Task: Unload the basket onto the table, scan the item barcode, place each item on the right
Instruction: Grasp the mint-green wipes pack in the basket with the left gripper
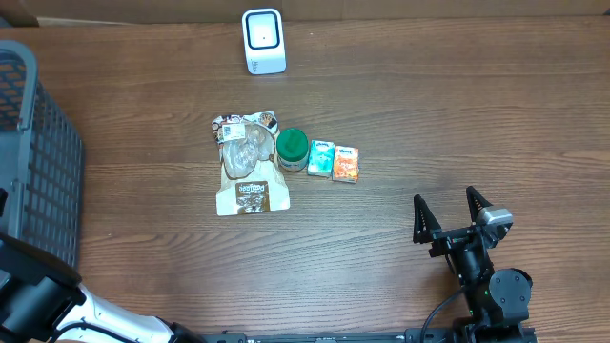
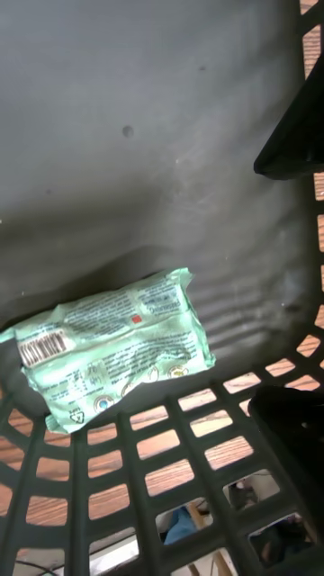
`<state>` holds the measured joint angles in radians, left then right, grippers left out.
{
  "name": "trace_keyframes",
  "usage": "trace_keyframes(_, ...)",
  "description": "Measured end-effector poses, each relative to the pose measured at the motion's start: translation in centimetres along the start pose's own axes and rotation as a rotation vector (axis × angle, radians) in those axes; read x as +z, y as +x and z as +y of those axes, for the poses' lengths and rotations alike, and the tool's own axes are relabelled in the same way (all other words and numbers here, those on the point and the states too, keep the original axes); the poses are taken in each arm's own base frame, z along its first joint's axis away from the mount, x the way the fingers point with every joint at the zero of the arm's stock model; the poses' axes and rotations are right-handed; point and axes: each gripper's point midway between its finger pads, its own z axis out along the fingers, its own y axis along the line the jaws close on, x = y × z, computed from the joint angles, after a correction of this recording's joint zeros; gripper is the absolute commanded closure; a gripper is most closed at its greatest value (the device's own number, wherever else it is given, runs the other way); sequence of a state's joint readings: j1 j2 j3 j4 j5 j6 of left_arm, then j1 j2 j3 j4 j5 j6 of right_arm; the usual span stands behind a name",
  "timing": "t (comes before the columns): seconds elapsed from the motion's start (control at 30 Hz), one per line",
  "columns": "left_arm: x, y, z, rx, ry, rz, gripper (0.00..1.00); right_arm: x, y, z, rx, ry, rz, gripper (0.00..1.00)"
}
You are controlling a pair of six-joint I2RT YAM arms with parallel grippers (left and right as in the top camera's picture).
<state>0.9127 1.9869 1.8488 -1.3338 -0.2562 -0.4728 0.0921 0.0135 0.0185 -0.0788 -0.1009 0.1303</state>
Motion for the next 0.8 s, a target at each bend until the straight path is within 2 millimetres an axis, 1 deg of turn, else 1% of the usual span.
trace_keyframes(0.13,0.3,-0.1,0.2,-0.006,-0.004,0.0,0.23,0.0,0.0,0.0,0.0,0.0,0.0,0.0)
trace_keyframes(0.3,1.0,0.3,0.6,-0.008,-0.016,0.017,0.23,0.0,0.0,0.0,0.001,0.0,0.0,0.0)
trace_keyframes(0.8,1.1,0.1,1.0,-0.014,-0.028,0.012,0.23,0.0,0.0,0.0,0.0,-0.001,0.0,0.0)
